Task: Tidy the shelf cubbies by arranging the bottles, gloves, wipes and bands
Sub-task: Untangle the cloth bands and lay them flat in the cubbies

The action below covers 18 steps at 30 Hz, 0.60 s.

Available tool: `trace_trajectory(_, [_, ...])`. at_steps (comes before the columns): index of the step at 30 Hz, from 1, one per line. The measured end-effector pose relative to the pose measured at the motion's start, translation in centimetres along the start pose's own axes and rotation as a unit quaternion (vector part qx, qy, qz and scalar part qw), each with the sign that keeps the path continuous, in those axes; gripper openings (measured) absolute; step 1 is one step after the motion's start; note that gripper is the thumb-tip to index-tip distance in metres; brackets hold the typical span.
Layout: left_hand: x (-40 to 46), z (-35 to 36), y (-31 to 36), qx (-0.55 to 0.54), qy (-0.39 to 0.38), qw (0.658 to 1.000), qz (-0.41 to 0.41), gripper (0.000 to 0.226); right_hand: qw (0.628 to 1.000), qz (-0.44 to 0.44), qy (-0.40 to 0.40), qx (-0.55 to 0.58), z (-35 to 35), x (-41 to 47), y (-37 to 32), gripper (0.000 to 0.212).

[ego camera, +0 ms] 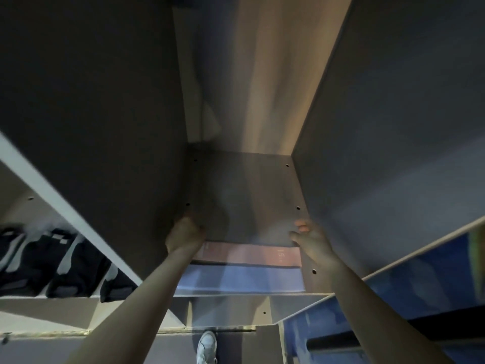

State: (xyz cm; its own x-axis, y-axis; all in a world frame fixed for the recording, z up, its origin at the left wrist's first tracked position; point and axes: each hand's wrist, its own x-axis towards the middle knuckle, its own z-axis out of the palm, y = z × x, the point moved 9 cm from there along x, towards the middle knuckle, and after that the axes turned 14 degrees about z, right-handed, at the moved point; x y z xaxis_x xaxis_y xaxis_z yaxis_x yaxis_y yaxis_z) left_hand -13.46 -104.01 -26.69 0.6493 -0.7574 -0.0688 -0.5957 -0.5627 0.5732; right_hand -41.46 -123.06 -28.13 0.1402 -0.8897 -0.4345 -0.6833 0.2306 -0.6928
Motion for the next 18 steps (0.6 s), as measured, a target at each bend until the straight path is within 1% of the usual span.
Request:
trace_trajectory(2, [0.4, -2.1, 2.3, -0.122, 0.026, 0.992, 0.032, 0.032, 0.996, -0.045, -0.042, 0.063, -0.7, -3.1, -3.9, 0.033])
trace_trajectory(4, [-0.5, -4.6, 4.6, -0.231, 0.071, 0.969, 0.048, 0.031, 0.99, -0.085, -0.066, 0.086, -1.7, -6.8, -7.3, 0.03])
trace_trajectory(6, [-2.6, -6.7, 6.9, -0.312, 0.098, 0.942, 0.075, 0.024, 0.986, -0.114, -0.08, 0.094, -2.5, -10.7, -9.8, 0.029])
trace_trajectory(9, [-6.5, -9.4, 9.6, -0.367, 0.124, 0.914, 0.12, 0.022, 0.974, -0.165, -0.108, 0.112, -3.1, -16.4, -12.7, 0.029])
trace_trajectory(12, [-10.8, -12.5, 10.6, -0.423, 0.163, 0.878, 0.152, 0.02, 0.953, -0.215, -0.152, 0.148, -2.9, -21.5, -14.9, 0.029])
trace_trajectory(14, [-13.8, -14.6, 9.9, -0.454, 0.189, 0.858, 0.15, 0.019, 0.938, -0.231, -0.176, 0.19, -2.4, -24.1, -15.7, 0.028])
trace_trajectory(16, [-16.8, -16.9, 8.5, -0.482, 0.22, 0.836, 0.143, 0.018, 0.925, -0.228, -0.205, 0.226, -1.3, -26.3, -16.0, 0.027])
trace_trajectory(18, [-19.4, -19.4, 6.3, -0.491, 0.264, 0.82, 0.129, 0.017, 0.914, -0.235, -0.236, 0.233, 0.3, -28.6, -16.4, 0.026])
